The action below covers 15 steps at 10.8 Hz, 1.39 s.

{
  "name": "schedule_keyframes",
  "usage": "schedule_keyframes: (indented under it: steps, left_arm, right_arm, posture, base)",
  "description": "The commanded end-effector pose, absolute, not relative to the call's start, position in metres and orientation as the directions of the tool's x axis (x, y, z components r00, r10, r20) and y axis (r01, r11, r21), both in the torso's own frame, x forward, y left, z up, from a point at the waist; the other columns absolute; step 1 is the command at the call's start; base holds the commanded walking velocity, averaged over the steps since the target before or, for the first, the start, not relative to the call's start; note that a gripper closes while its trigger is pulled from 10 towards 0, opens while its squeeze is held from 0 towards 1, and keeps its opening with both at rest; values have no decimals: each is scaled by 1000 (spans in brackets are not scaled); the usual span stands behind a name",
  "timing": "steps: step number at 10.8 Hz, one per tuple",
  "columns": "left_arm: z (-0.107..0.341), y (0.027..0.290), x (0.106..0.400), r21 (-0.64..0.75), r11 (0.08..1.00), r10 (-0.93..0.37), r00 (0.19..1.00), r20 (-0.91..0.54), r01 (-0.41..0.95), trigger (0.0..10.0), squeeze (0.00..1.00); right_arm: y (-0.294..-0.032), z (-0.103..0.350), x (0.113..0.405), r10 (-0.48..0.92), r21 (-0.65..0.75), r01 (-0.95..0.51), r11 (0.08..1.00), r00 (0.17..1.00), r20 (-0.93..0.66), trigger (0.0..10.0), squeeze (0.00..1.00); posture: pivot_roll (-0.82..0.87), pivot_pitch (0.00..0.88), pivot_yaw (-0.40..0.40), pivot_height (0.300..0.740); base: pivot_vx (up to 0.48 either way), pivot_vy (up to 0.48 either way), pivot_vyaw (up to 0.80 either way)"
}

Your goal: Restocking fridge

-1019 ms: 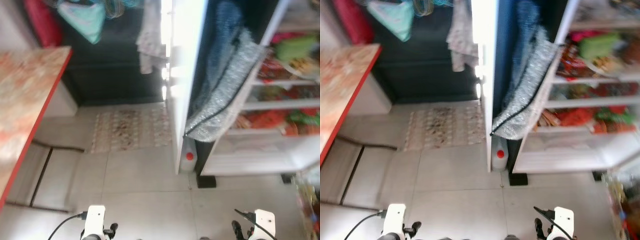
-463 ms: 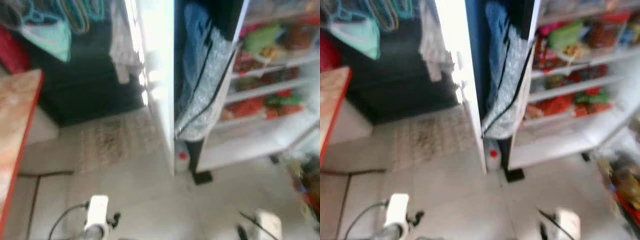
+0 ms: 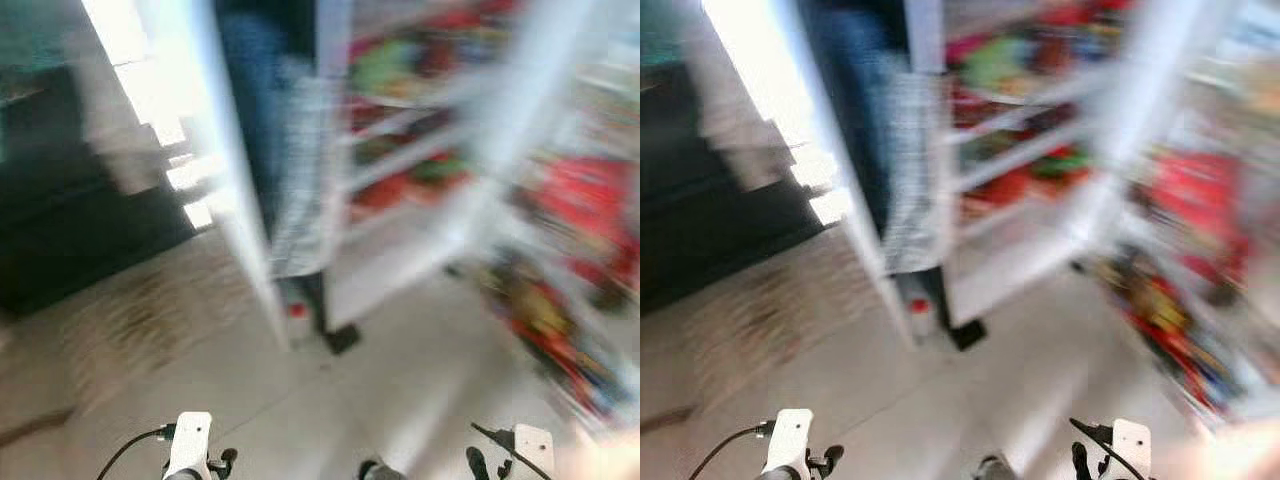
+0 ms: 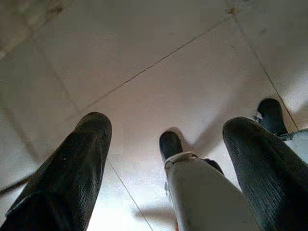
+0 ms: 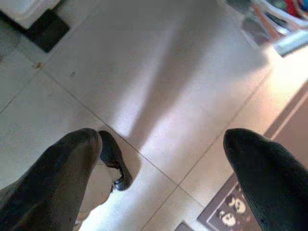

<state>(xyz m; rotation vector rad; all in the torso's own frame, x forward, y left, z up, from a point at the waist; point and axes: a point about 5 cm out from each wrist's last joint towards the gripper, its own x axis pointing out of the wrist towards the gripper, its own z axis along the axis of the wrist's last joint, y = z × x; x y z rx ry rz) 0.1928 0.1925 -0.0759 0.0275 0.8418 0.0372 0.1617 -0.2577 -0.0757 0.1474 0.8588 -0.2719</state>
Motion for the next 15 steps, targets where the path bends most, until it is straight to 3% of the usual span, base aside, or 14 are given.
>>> schedule_keyframes:
  steps: [1,10,14,15]
  left_arm:
    - [-79,196,185,54,998,48,643,-764,-11,10000,0]
    - [-79,190,188,54,998,22,647,-762,31,10000,0]
    - [-80,187,186,50,998,20,646,-763,29,10000,0]
    - [-81,188,185,53,998,21,643,-766,30,10000,0]
  right_arm:
    - [-254,-79,156,-170,29,305,952,604,-779,10000,0]
    - [-255,-78,157,-183,13,298,954,619,-764,10000,0]
    - [-264,-73,156,-339,-50,421,906,648,-682,10000,0]
    - [-267,-65,160,-464,-168,462,871,659,-592,10000,0]
  posture:
    - [-121,165,87,740]
    - [-129,139,87,740]
    - [-146,110,69,740]
    - [-153,102,70,740]
  base:
    - [0,349,-788]
    - [0,85,-700]
    - [0,0,0]
    - [0,0,0]
